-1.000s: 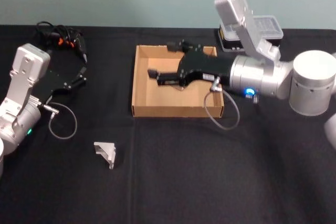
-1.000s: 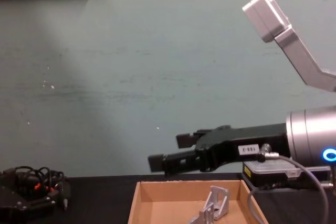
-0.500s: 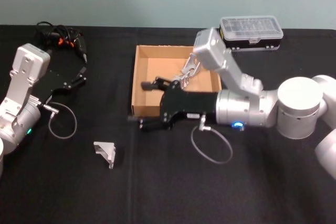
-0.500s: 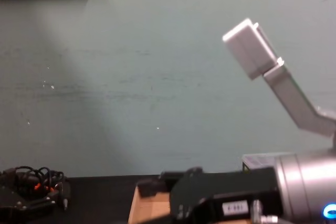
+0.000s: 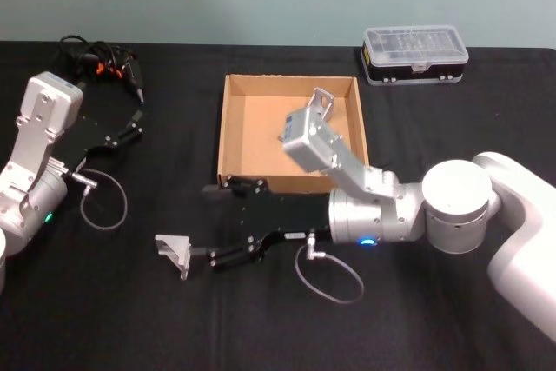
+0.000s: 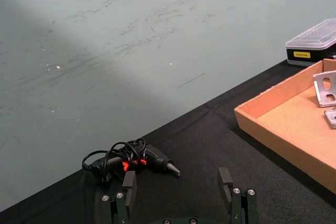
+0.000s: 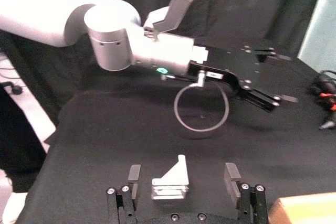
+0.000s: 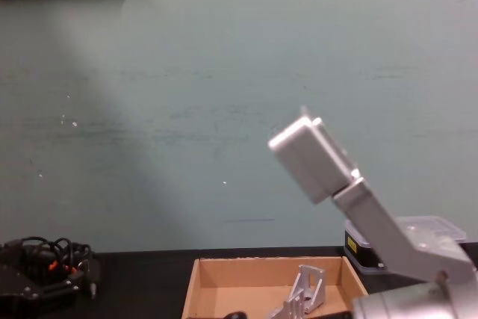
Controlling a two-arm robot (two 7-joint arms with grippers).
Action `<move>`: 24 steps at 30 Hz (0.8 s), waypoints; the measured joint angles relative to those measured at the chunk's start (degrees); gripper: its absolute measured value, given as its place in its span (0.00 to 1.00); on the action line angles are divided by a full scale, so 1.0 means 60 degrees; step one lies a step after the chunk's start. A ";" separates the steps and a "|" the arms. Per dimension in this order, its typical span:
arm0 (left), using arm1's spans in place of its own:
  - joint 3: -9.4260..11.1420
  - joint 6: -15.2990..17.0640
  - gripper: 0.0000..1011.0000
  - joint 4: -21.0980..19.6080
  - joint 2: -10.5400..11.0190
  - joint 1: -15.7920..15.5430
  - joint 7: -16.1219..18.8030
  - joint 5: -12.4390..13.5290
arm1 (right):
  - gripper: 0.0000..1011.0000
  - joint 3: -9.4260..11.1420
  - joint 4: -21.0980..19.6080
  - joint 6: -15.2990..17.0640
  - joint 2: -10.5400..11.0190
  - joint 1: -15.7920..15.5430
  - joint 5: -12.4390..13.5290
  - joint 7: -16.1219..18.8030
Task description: Use one hand to pick up the angle iron from the table and place it into the box.
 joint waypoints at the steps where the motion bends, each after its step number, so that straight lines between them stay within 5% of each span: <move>1: 0.0001 0.0000 1.00 0.0000 0.0000 0.0000 0.0000 0.0000 | 0.99 -0.0090 0.0068 -0.0059 -0.0054 0.0034 -0.0049 0.0038; 24: 0.0001 0.0000 1.00 0.0000 0.0000 0.0000 0.0000 0.0000 | 0.99 -0.0770 0.1167 -0.0188 -0.0905 0.0382 -0.0805 -0.0104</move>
